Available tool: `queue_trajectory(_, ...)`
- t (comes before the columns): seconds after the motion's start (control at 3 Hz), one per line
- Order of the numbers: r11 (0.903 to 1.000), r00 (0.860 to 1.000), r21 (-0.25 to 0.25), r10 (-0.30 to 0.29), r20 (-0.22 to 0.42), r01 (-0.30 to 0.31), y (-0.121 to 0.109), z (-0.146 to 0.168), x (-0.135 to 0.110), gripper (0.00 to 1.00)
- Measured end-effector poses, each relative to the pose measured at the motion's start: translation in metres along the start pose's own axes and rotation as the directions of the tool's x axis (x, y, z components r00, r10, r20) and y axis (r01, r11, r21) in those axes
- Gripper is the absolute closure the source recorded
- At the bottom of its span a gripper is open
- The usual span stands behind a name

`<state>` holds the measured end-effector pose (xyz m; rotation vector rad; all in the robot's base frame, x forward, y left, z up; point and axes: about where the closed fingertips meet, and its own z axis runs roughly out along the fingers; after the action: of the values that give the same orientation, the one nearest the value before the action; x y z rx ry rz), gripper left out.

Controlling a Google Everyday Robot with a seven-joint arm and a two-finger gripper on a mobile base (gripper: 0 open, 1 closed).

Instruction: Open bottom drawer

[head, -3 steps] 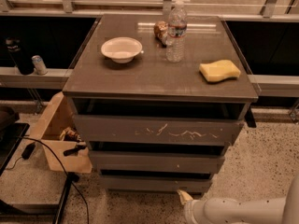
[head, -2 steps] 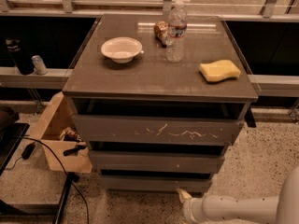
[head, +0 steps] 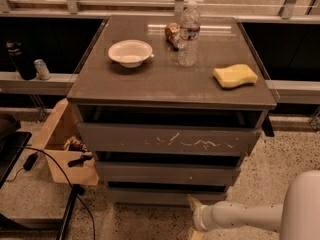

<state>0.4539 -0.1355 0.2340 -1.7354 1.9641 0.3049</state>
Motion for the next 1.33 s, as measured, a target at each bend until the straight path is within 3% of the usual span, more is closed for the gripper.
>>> queue_trajectory(0.67,0.9984,0.999,0.041,-0.04,-0.014,0.04,-0.016,0.018,0.005,0.0)
queue_trajectory(1.33,0.9921,0.994,0.096,-0.073,-0.085,0.082,-0.034,0.028,0.019,0.0)
